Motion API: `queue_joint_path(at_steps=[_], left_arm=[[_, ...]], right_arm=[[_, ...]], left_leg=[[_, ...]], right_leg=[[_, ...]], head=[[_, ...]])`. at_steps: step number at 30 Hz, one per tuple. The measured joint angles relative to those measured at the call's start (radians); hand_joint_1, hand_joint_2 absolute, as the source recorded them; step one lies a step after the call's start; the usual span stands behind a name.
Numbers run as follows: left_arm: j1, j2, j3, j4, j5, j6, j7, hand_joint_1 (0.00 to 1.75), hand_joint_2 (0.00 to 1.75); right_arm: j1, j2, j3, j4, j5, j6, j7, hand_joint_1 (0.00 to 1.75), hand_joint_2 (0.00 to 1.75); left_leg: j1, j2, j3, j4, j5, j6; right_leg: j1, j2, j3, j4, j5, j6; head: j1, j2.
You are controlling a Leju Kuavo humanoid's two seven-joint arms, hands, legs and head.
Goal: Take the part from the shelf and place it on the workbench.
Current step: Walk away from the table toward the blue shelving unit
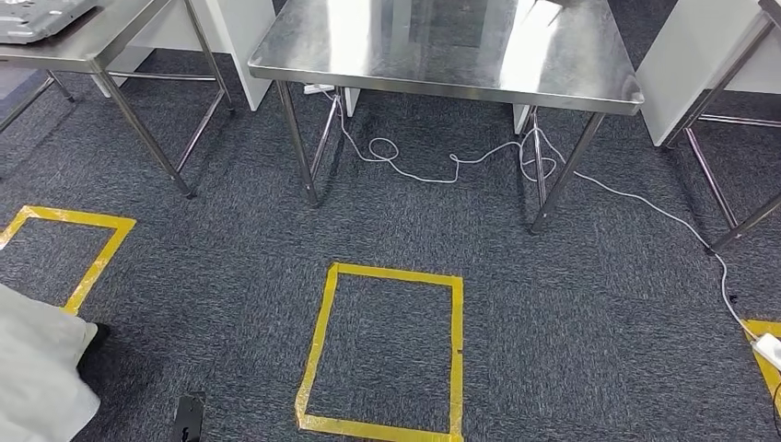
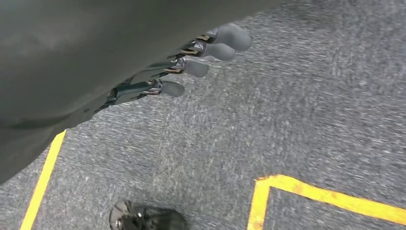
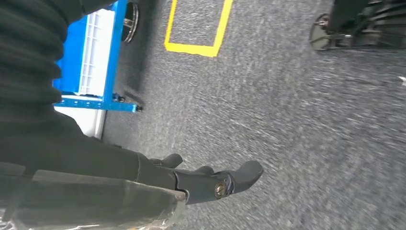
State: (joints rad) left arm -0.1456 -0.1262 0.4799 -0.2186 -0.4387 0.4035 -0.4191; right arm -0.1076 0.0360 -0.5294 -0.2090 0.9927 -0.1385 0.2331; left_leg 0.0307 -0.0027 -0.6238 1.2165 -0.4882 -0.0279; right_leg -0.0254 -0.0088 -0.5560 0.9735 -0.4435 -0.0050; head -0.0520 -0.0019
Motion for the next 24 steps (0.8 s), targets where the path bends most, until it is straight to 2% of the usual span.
queue_joint_path(at_steps=[1,2,3,4,6,7,8,9,10,11,12,13,14,15,16,17,18,19,20,21,22,23,24], left_arm=[[-0.001,0.000,0.000,0.000,0.000,0.000,0.000,0.00,0.00],[-0.003,0.000,0.000,0.000,0.000,-0.001,0.000,0.00,0.00],[-0.004,0.000,0.000,0.000,-0.001,-0.001,0.000,0.00,0.00],[-0.005,0.000,0.000,0.000,-0.001,-0.002,0.000,0.00,0.00],[-0.006,0.000,0.000,0.000,-0.001,-0.002,0.000,0.00,0.00],[-0.008,0.000,0.000,0.000,-0.001,-0.002,0.000,0.00,0.00],[-0.009,-0.001,0.000,0.000,-0.001,-0.002,0.000,0.00,0.00],[-0.011,-0.001,0.000,0.000,-0.001,-0.002,0.000,0.00,0.00],[-0.012,0.000,0.000,0.000,-0.001,-0.003,0.000,0.00,0.00],[-0.012,0.000,0.000,0.000,-0.001,-0.003,0.001,0.00,0.00],[-0.012,0.000,0.000,0.000,-0.001,-0.003,0.001,0.00,0.00],[-0.012,-0.001,0.000,0.000,-0.001,-0.003,0.001,0.00,0.00],[-0.012,-0.002,0.000,0.000,-0.001,-0.003,0.001,0.00,0.00],[-0.012,-0.002,0.000,0.000,-0.001,-0.003,0.001,0.00,0.00],[-0.012,-0.003,0.000,0.000,-0.001,-0.003,0.001,0.00,0.00],[-0.013,-0.003,0.000,0.000,-0.001,-0.003,0.001,0.00,0.00],[-0.013,-0.004,0.000,0.000,-0.001,-0.003,0.001,0.00,0.00],[-0.013,-0.004,0.000,0.000,0.000,-0.003,0.002,0.00,0.00],[-0.012,-0.004,0.000,0.000,0.000,-0.003,0.002,0.00,0.00],[-0.011,-0.004,0.000,0.000,0.000,-0.003,0.002,0.00,0.00],[-0.009,-0.004,0.000,0.000,0.000,-0.004,0.002,0.00,0.00],[-0.007,-0.004,0.000,0.001,0.000,-0.004,0.003,0.00,0.00],[-0.006,-0.004,0.000,0.001,0.000,-0.004,0.003,0.00,0.00]], right_arm=[[0.000,0.000,-0.001,0.000,0.000,0.000,0.000,0.00,1.75],[0.000,0.000,-0.003,0.000,0.001,0.000,0.000,0.00,1.75],[-0.001,0.001,-0.004,0.000,0.001,0.000,-0.001,0.00,1.75],[-0.001,0.001,-0.006,0.000,0.002,0.000,-0.001,0.00,1.75],[0.001,0.001,-0.009,0.001,0.002,0.000,-0.001,0.00,1.75],[0.001,0.000,-0.011,0.001,0.002,0.000,-0.001,0.00,1.75],[0.002,0.000,-0.012,0.002,0.003,0.001,-0.001,0.00,1.75],[0.003,0.000,-0.013,0.002,0.003,0.001,-0.001,0.00,1.75],[0.003,0.000,-0.013,0.003,0.004,0.002,0.000,0.00,1.75],[0.003,0.000,-0.013,0.003,0.006,0.002,0.001,0.00,1.75],[0.003,0.000,-0.013,0.003,0.006,0.003,0.002,0.00,1.75],[0.003,-0.001,-0.014,0.003,0.007,0.003,0.003,0.00,1.75],[0.003,-0.001,-0.014,0.003,0.007,0.004,0.003,0.00,1.75],[0.002,-0.002,-0.014,0.003,0.007,0.004,0.004,0.00,1.75],[0.000,-0.003,-0.014,0.003,0.008,0.004,0.004,0.00,1.75],[-0.003,-0.004,-0.014,0.003,0.008,0.004,0.004,0.00,1.75],[-0.005,-0.004,-0.014,0.003,0.009,0.004,0.004,0.00,1.75],[-0.007,-0.004,-0.014,0.003,0.009,0.004,0.004,0.00,1.75],[-0.007,-0.004,-0.014,0.003,0.009,0.004,0.004,0.00,1.75],[-0.006,-0.004,-0.014,0.004,0.009,0.004,0.004,0.00,1.75],[-0.006,-0.003,-0.014,0.004,0.009,0.004,0.004,0.00,1.75],[-0.004,-0.003,-0.014,0.005,0.009,0.004,0.005,0.00,1.75],[-0.004,-0.002,-0.014,0.006,0.009,0.004,0.005,0.00,1.75]], left_leg=[[0.001,-0.001,0.058,-0.076,-0.001,0.000],[0.000,-0.003,0.099,-0.135,-0.012,0.002],[-0.003,-0.004,0.122,-0.173,-0.023,0.007],[-0.008,-0.005,0.127,-0.189,-0.027,0.015],[-0.013,0.000,0.106,-0.196,-0.008,0.040],[-0.014,0.002,0.093,-0.201,0.006,0.053],[-0.014,0.004,0.076,-0.206,0.022,0.065],[-0.015,0.005,0.060,-0.207,0.037,0.073],[-0.017,0.005,0.041,-0.207,0.051,0.077],[-0.018,0.005,0.024,-0.206,0.066,0.078],[-0.019,0.006,0.008,-0.206,0.080,0.077],[-0.021,0.006,-0.009,-0.205,0.095,0.075],[-0.021,0.006,-0.026,-0.205,0.110,0.073],[-0.022,0.006,-0.042,-0.204,0.124,0.069],[-0.023,0.005,-0.055,-0.203,0.138,0.065],[-0.024,0.006,-0.064,-0.203,0.151,0.059],[-0.025,0.007,-0.067,-0.206,0.164,0.053],[-0.025,0.008,-0.068,-0.211,0.176,0.047],[-0.025,0.009,-0.068,-0.218,0.190,0.040],[-0.022,0.009,-0.070,-0.221,0.193,0.034],[-0.019,0.008,-0.077,-0.213,0.175,0.029],[-0.017,0.007,-0.087,-0.184,0.134,0.024],[-0.013,0.006,-0.099,-0.136,0.076,0.020]], right_leg=[[0.001,0.000,-0.012,0.010,0.004,0.006],[0.003,0.000,-0.021,0.018,0.009,0.013],[0.005,0.000,-0.027,0.022,0.015,0.022],[0.006,0.000,-0.032,0.023,0.022,0.031],[0.009,0.001,-0.043,0.024,0.031,0.046],[0.010,0.002,-0.056,0.041,0.014,0.044],[0.010,0.003,-0.076,0.077,-0.020,0.038],[0.007,0.004,-0.099,0.131,-0.067,0.029],[0.006,0.005,-0.121,0.199,-0.114,0.023],[0.005,0.005,-0.136,0.263,-0.144,0.024],[0.005,0.006,-0.137,0.308,-0.152,0.031],[0.005,0.006,-0.123,0.323,-0.141,0.042],[0.006,0.006,-0.089,0.300,-0.117,0.051],[0.008,0.006,-0.037,0.242,-0.097,0.055],[0.011,0.006,0.032,0.158,-0.092,0.051],[0.016,0.007,0.092,0.073,-0.100,0.043],[0.020,0.007,0.131,0.009,-0.112,0.034],[0.025,0.008,0.149,-0.027,-0.121,0.026],[0.026,0.008,0.143,-0.037,-0.117,0.020],[0.020,0.007,0.133,-0.035,-0.105,0.013],[0.014,0.005,0.123,-0.034,-0.093,0.003],[0.008,0.003,0.111,-0.034,-0.079,-0.007],[0.004,0.002,0.098,-0.034,-0.065,-0.015]], head=[[-0.001,0.000],[0.000,0.000],[0.000,0.000],[0.001,0.000],[0.002,0.000],[0.003,0.000],[0.005,0.000],[0.008,0.000],[0.010,0.000],[0.012,0.000],[0.013,0.000],[0.013,0.000],[0.013,0.000],[0.014,0.000],[0.014,0.000],[0.013,0.000],[0.011,0.000],[0.011,0.000],[0.009,0.000],[0.009,0.000],[0.009,0.000],[0.006,0.000],[0.005,0.000]])
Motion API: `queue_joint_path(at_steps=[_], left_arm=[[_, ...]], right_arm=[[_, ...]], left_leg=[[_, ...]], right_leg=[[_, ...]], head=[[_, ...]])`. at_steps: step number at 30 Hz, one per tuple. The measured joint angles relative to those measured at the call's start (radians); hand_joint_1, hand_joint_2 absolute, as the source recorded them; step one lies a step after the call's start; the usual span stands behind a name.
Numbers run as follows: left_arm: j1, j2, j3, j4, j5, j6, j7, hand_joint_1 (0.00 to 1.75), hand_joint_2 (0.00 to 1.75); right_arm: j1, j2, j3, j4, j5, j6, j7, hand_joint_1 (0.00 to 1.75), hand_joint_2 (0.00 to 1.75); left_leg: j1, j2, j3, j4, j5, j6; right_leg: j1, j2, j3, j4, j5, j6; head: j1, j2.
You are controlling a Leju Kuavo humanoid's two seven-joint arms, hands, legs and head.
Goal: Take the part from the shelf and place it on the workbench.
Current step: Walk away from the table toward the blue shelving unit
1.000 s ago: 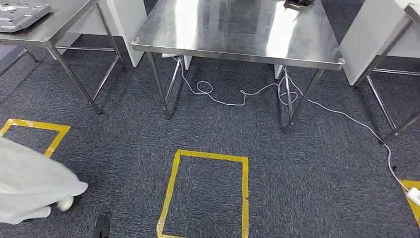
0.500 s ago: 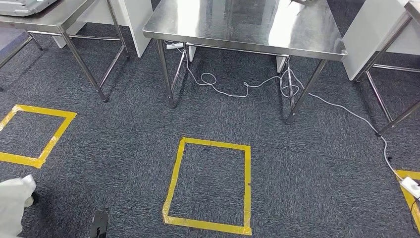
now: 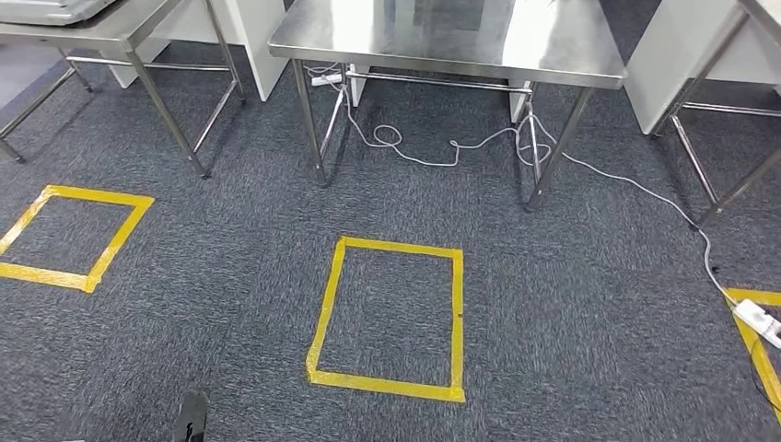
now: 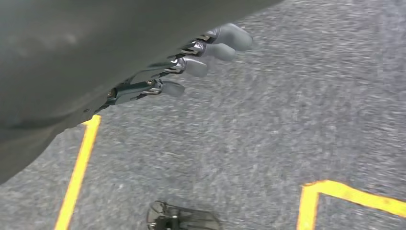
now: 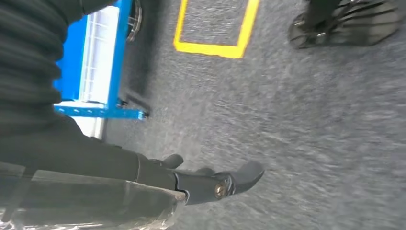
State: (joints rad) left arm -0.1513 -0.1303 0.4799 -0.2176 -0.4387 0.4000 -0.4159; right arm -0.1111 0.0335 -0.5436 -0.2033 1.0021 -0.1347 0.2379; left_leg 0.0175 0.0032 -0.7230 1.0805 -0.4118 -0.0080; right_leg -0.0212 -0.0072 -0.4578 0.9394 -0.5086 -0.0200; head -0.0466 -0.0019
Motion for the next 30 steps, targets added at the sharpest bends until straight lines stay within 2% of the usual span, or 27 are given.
queue_joint_path(at_steps=[1,2,3,4,5,6,8,9,10,12,13,14,15,16,17,18,19,20,21,22,23,24,25,26,28,29,30], left_arm=[[0.001,0.000,0.000,0.000,0.000,0.000,0.000,0.00,0.00],[0.001,0.000,0.000,0.000,0.000,0.000,0.000,0.00,0.00],[0.001,0.001,0.000,0.000,0.000,0.000,0.000,0.00,0.00],[0.001,0.001,0.000,0.000,0.000,0.000,0.000,0.00,0.00],[0.001,0.001,0.000,0.000,0.000,0.000,0.000,0.00,0.00],[0.001,0.001,0.000,0.000,0.000,0.000,0.000,0.00,0.00],[-0.001,0.001,0.000,0.000,0.000,-0.002,0.000,0.00,0.00],[-0.002,0.001,0.000,0.000,-0.001,-0.002,0.000,0.00,0.00],[-0.003,0.000,0.000,0.000,-0.001,-0.003,-0.001,0.00,0.00],[-0.003,-0.001,0.000,0.000,-0.001,-0.003,-0.002,0.00,0.00],[-0.004,-0.002,0.000,0.000,-0.001,-0.004,-0.003,0.00,0.00],[-0.006,-0.003,0.000,0.000,-0.001,-0.004,-0.003,0.00,0.00],[-0.007,-0.004,0.000,0.000,-0.001,-0.005,-0.004,0.00,0.00],[-0.008,-0.005,0.000,-0.001,-0.001,-0.005,-0.005,0.00,0.00],[-0.008,-0.005,0.000,-0.001,-0.001,-0.005,-0.005,0.00,0.00],[-0.008,-0.005,0.000,-0.001,-0.002,-0.005,-0.005,0.00,0.00],[-0.007,-0.005,0.000,-0.001,-0.002,-0.005,-0.005,0.00,0.00],[-0.007,-0.005,0.000,-0.001,-0.002,-0.005,-0.005,0.00,0.00],[-0.007,-0.006,0.000,-0.001,-0.002,-0.005,-0.005,0.00,0.00],[-0.007,-0.005,0.000,-0.001,-0.002,-0.005,-0.005,0.00,0.00],[-0.007,-0.005,0.000,-0.001,-0.001,-0.005,-0.005,0.00,0.00],[-0.007,-0.005,0.000,-0.001,-0.001,-0.005,-0.005,0.00,0.00],[-0.007,-0.005,0.000,-0.001,-0.001,-0.005,-0.006,0.00,0.00],[-0.007,-0.005,0.000,-0.001,-0.001,-0.005,-0.006,0.00,0.00],[-0.005,-0.004,0.000,-0.001,-0.001,-0.005,-0.007,0.00,0.00],[-0.003,-0.004,0.000,-0.001,-0.001,-0.005,-0.007,0.00,0.00],[-0.001,-0.003,0.000,-0.001,0.000,-0.005,-0.007,0.00,0.00]], right_arm=[[0.001,0.000,0.000,0.000,0.000,0.000,0.000,0.00,1.75],[0.002,0.001,0.000,0.000,0.000,0.000,0.000,0.00,1.75],[0.003,0.002,0.000,0.000,0.000,0.000,0.000,0.00,1.75],[0.003,0.002,0.000,0.000,0.000,0.001,0.000,0.00,1.75],[0.004,0.003,0.000,0.000,0.000,0.001,0.000,0.00,1.75],[0.004,0.003,0.000,0.000,0.000,0.002,0.000,0.00,1.75],[0.004,0.003,0.000,0.000,0.000,0.005,0.000,0.00,1.75],[0.004,0.003,0.000,0.000,-0.001,0.007,0.000,0.00,1.75],[0.003,0.002,-0.001,0.000,-0.002,0.009,0.000,0.00,1.75],[0.004,0.001,-0.004,0.000,-0.003,0.010,-0.001,0.00,1.75],[0.005,0.000,-0.005,0.001,-0.004,0.010,-0.001,0.00,1.75],[0.006,0.000,-0.007,0.001,-0.004,0.010,-0.001,0.00,1.75],[0.008,-0.001,-0.008,0.001,-0.004,0.010,-0.002,0.00,1.75],[0.008,-0.001,-0.009,0.001,-0.004,0.010,-0.003,0.00,1.75],[0.009,-0.001,-0.009,0.002,-0.004,0.010,-0.003,0.00,1.75],[0.009,-0.001,-0.010,0.002,-0.004,0.010,-0.004,0.00,1.75],[0.009,-0.001,-0.010,0.002,-0.003,0.009,-0.004,0.00,1.75],[0.009,-0.001,-0.011,0.002,-0.002,0.009,-0.005,0.00,1.75],[0.009,-0.002,-0.012,0.002,-0.001,0.009,-0.005,0.00,1.75],[0.008,-0.002,-0.013,0.001,0.000,0.009,-0.005,0.00,1.75],[0.006,-0.003,-0.013,0.001,0.002,0.009,-0.005,0.00,1.75],[0.005,-0.003,-0.013,0.001,0.004,0.009,-0.005,0.00,1.75],[0.003,-0.003,-0.014,0.001,0.005,0.009,-0.004,0.00,1.75],[0.003,-0.003,-0.014,0.001,0.007,0.009,-0.004,0.00,1.75],[0.004,-0.002,-0.014,0.002,0.008,0.010,-0.002,0.00,1.75],[0.005,-0.002,-0.014,0.002,0.009,0.010,-0.001,0.00,1.75],[0.005,-0.002,-0.014,0.002,0.010,0.010,-0.001,0.00,1.75]], left_leg=[[0.002,-0.001,-0.012,0.065,-0.059,-0.005],[0.003,-0.002,-0.021,0.135,-0.101,-0.010],[0.005,-0.002,-0.022,0.190,-0.116,-0.014],[0.007,-0.002,-0.010,0.219,-0.108,-0.018],[0.010,-0.002,0.019,0.210,-0.085,-0.021],[0.014,-0.002,0.066,0.165,-0.063,-0.022],[0.015,-0.006,0.169,0.033,-0.073,-0.019],[0.013,-0.008,0.199,-0.014,-0.088,-0.014],[0.009,-0.010,0.210,-0.037,-0.101,-0.007],[0.004,-0.008,0.199,-0.049,-0.085,0.014],[0.004,-0.006,0.190,-0.056,-0.072,0.025],[0.005,-0.004,0.177,-0.064,-0.055,0.038],[0.005,-0.002,0.161,-0.071,-0.038,0.047],[0.004,-0.002,0.144,-0.072,-0.023,0.052],[0.003,-0.001,0.126,-0.072,-0.008,0.055],[0.002,-0.001,0.108,-0.072,0.006,0.054],[0.002,0.000,0.091,-0.071,0.020,0.051],[0.002,0.001,0.073,-0.071,0.034,0.048],[0.003,0.002,0.057,-0.071,0.047,0.044],[0.003,0.002,0.044,-0.070,0.060,0.039],[0.001,0.002,0.033,-0.069,0.071,0.033],[0.000,0.003,0.029,-0.069,0.083,0.025],[-0.002,0.004,0.028,-0.071,0.094,0.018],[-0.002,0.004,0.029,-0.077,0.104,0.010],[0.004,0.004,0.026,-0.083,0.113,-0.002],[0.007,0.003,0.019,-0.069,0.091,-0.006],[0.010,0.002,0.005,-0.032,0.049,-0.009]], right_leg=[[0.002,-0.001,-0.014,0.001,0.013,-0.006],[0.003,-0.001,-0.028,0.003,0.026,-0.008],[0.004,-0.002,-0.043,0.007,0.038,-0.006],[0.004,-0.002,-0.059,0.012,0.048,-0.003],[0.003,-0.002,-0.076,0.021,0.057,0.001],[0.002,-0.001,-0.093,0.031,0.062,0.005],[0.003,-0.001,-0.121,0.053,0.070,0.016],[0.005,-0.001,-0.128,0.060,0.075,0.023],[0.006,-0.001,-0.133,0.062,0.081,0.031],[0.010,-0.001,-0.138,0.061,0.096,0.048],[0.010,0.000,-0.147,0.067,0.090,0.051],[0.011,0.001,-0.162,0.088,0.066,0.047],[0.011,0.002,-0.182,0.129,0.026,0.041],[0.008,0.004,-0.205,0.184,-0.021,0.033],[0.007,0.004,-0.225,0.251,-0.062,0.031],[0.006,0.005,-0.236,0.308,-0.083,0.035],[0.004,0.005,-0.232,0.342,-0.083,0.045],[0.003,0.005,-0.212,0.346,-0.068,0.057],[0.000,0.005,-0.171,0.310,-0.045,0.068],[-0.003,0.005,-0.116,0.246,-0.029,0.073],[-0.002,0.005,-0.051,0.160,-0.030,0.072],[0.000,0.007,-0.003,0.088,-0.038,0.066],[0.004,0.008,0.028,0.038,-0.049,0.059],[0.009,0.010,0.041,0.011,-0.056,0.050],[0.002,0.009,0.026,0.011,-0.040,0.032],[-0.003,0.008,0.018,0.010,-0.029,0.019],[-0.008,0.005,0.008,0.010,-0.017,0.008]], head=[[-0.001,0.000],[-0.002,0.000],[-0.002,0.000],[-0.002,0.000],[-0.002,0.000],[-0.002,0.000],[-0.002,0.000],[-0.001,0.000],[-0.001,0.000],[0.001,0.000],[0.001,0.000],[0.003,0.000],[0.006,0.000],[0.008,0.000],[0.010,0.000],[0.011,0.000],[0.011,0.000],[0.011,0.000],[0.011,0.000],[0.011,0.000],[0.012,0.000],[0.009,0.000],[0.008,0.000],[0.006,0.000],[0.004,0.000],[0.003,0.000],[0.003,0.000]])
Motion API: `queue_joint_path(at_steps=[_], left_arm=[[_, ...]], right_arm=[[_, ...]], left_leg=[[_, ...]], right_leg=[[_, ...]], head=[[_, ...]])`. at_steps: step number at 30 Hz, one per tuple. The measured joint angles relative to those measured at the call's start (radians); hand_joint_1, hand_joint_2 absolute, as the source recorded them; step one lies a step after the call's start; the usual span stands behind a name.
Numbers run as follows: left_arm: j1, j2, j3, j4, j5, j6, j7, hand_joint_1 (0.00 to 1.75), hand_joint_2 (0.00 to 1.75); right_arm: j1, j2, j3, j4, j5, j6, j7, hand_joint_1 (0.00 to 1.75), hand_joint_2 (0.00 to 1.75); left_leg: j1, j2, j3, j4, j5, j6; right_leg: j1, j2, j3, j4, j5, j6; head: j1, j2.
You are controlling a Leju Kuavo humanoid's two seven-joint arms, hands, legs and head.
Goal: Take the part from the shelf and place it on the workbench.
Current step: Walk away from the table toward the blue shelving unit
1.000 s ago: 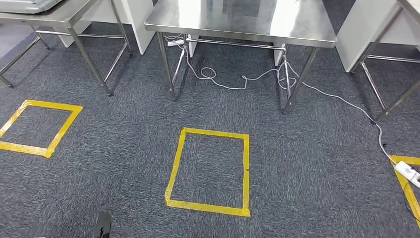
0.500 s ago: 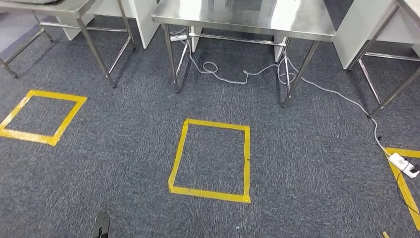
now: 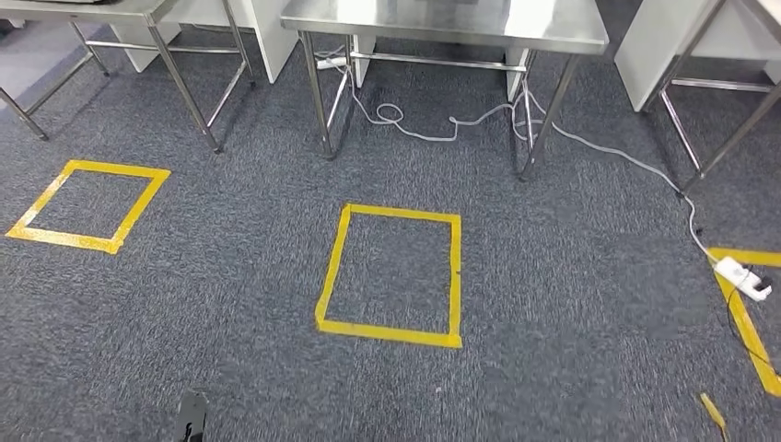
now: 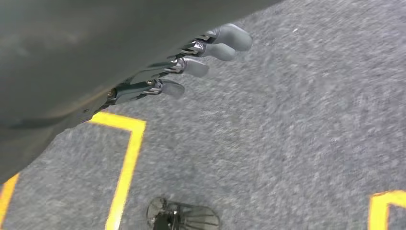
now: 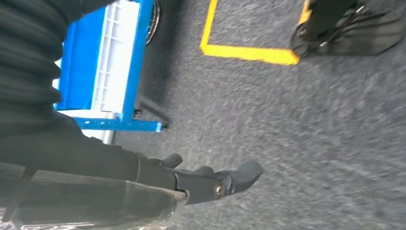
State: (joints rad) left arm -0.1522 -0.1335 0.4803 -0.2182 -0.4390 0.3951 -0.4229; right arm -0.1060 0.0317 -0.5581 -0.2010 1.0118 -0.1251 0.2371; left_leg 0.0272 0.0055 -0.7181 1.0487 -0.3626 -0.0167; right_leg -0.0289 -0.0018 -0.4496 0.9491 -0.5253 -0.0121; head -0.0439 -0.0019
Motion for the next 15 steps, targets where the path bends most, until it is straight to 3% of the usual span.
queue_joint_path(at_steps=[2,3,4,5,6,8,9,10,12,15], left_arm=[[0.002,0.001,0.000,0.000,0.000,0.000,0.000,0.00,0.00],[0.003,0.001,0.000,0.000,0.000,0.000,0.000,0.00,0.00],[0.003,0.002,0.000,0.000,0.000,0.000,0.000,0.00,0.00],[0.004,0.002,0.000,0.000,0.000,0.000,0.000,0.00,0.00],[0.004,0.003,0.000,0.000,0.000,0.000,0.000,0.00,0.00],[0.003,0.003,0.000,0.000,0.000,-0.003,0.000,0.00,0.00],[0.003,0.004,0.000,0.000,0.000,-0.005,0.000,0.00,0.00],[0.003,0.004,0.000,0.000,0.000,-0.005,0.000,0.00,0.00],[0.004,0.004,0.000,0.000,0.000,-0.002,0.000,0.00,0.00],[0.005,0.003,0.000,0.000,-0.001,0.007,0.001,0.00,0.00]], right_arm=[[0.001,0.000,0.000,0.000,0.001,0.000,0.000,0.00,1.75],[0.001,0.001,0.000,0.000,0.001,0.000,0.000,0.00,1.75],[0.002,0.002,0.000,0.000,0.001,0.000,0.000,0.00,1.75],[0.004,0.002,0.000,0.000,0.002,0.000,0.000,0.00,1.75],[0.005,0.002,0.000,0.000,0.003,0.000,0.000,0.00,1.75],[0.004,0.003,0.000,0.000,0.007,0.000,0.000,0.00,1.75],[0.003,0.003,0.000,0.000,0.010,0.000,0.000,0.00,1.75],[0.002,0.003,-0.001,0.000,0.012,0.000,0.000,0.00,1.75],[0.001,0.004,-0.001,0.000,0.015,0.000,0.000,0.00,1.75],[0.001,0.003,-0.003,0.000,0.018,0.000,0.000,0.00,1.75]], left_leg=[[0.002,-0.002,-0.035,0.132,-0.109,-0.006],[0.002,-0.003,-0.047,0.200,-0.142,-0.009],[0.002,-0.004,-0.046,0.242,-0.155,-0.011],[0.003,-0.005,-0.028,0.247,-0.150,-0.012],[0.003,-0.005,0.014,0.207,-0.132,-0.010],[0.001,-0.005,0.116,0.067,-0.107,-0.002],[-0.001,-0.006,0.151,0.014,-0.101,0.005],[-0.004,-0.006,0.164,-0.013,-0.103,0.011],[-0.007,-0.007,0.161,-0.024,-0.098,0.022],[-0.011,-0.008,0.153,-0.038,-0.086,0.023]], right_leg=[[0.003,-0.003,-0.016,0.001,0.019,-0.015],[0.006,-0.003,-0.024,0.003,0.026,-0.015],[0.009,-0.003,-0.031,0.005,0.032,-0.014],[0.010,-0.003,-0.038,0.008,0.037,-0.012],[0.010,-0.003,-0.045,0.013,0.039,-0.009],[0.012,-0.002,-0.056,0.025,0.041,-0.005],[0.014,-0.002,-0.061,0.028,0.043,-0.002],[0.017,-0.002,-0.066,0.029,0.045,0.002],[0.021,-0.001,-0.072,0.027,0.051,0.012],[0.029,-0.002,-0.081,0.023,0.059,0.013]], head=[[-0.001,0.000],[-0.001,0.000],[-0.001,0.000],[-0.001,0.000],[-0.001,0.000],[-0.001,0.000],[-0.001,0.000],[-0.001,0.000],[0.000,0.000],[0.003,0.000]])
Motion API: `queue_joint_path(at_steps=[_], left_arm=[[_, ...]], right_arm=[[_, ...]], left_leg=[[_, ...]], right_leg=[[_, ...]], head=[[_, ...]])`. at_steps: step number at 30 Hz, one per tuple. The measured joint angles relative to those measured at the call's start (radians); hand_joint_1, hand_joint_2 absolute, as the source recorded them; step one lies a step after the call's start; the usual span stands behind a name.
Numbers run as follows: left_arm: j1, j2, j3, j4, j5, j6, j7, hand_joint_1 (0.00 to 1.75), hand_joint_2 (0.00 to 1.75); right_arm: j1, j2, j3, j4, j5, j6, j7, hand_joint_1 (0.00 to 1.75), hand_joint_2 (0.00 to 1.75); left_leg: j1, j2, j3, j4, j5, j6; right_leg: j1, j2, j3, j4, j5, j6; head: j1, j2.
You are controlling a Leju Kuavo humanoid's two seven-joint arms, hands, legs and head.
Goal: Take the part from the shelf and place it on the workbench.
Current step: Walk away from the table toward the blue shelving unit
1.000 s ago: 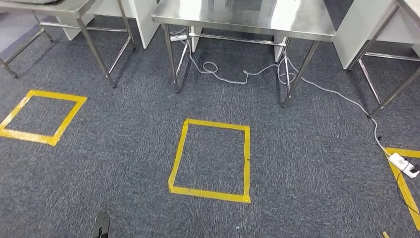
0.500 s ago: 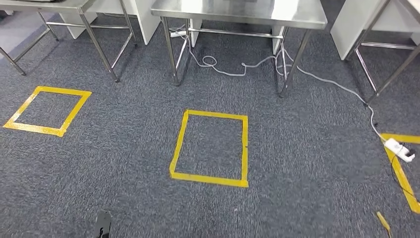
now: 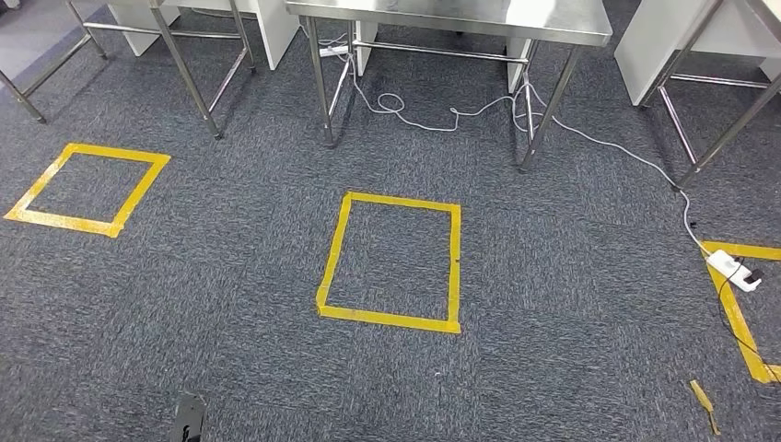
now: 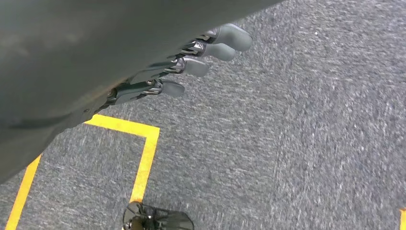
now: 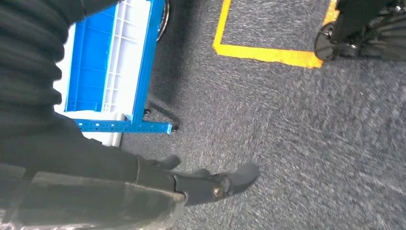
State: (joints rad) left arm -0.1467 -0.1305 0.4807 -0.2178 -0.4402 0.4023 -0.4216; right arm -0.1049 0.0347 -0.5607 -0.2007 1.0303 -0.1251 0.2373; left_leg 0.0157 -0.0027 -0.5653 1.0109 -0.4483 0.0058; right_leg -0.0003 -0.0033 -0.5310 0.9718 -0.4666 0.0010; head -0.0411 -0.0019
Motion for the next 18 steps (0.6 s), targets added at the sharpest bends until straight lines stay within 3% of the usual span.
queue_joint_path(at_steps=[3,8,13,18], left_arm=[[0.002,0.000,0.000,0.000,0.000,0.003,0.001,0.00,0.00],[0.003,-0.001,0.000,0.000,-0.001,-0.001,0.001,0.00,0.00],[0.003,-0.001,0.000,0.000,-0.002,-0.004,0.002,0.00,0.00],[0.003,-0.001,0.000,0.000,-0.002,-0.005,0.006,0.00,0.00]], right_arm=[[-0.001,0.000,-0.003,0.000,0.001,0.000,0.000,0.00,1.75],[-0.001,-0.001,-0.007,0.000,0.001,0.003,-0.003,0.00,1.75],[-0.001,-0.001,-0.008,0.000,0.001,0.004,-0.006,0.00,1.75],[-0.001,-0.001,-0.008,0.000,0.000,0.005,-0.006,0.00,1.75]], left_leg=[[-0.012,-0.001,-0.008,0.000,0.007,0.008],[-0.017,-0.001,-0.012,0.001,0.013,0.019],[-0.019,-0.001,-0.015,0.001,0.018,0.024],[-0.017,-0.001,-0.022,0.001,0.024,0.022]], right_leg=[[-0.002,0.000,-0.008,-0.002,0.009,0.010],[-0.007,0.000,-0.012,-0.004,0.017,0.021],[-0.008,0.000,-0.016,-0.004,0.022,0.028],[-0.008,0.000,-0.023,-0.004,0.028,0.026]], head=[[0.000,0.000],[0.001,0.000],[0.000,0.000],[0.000,0.000]])
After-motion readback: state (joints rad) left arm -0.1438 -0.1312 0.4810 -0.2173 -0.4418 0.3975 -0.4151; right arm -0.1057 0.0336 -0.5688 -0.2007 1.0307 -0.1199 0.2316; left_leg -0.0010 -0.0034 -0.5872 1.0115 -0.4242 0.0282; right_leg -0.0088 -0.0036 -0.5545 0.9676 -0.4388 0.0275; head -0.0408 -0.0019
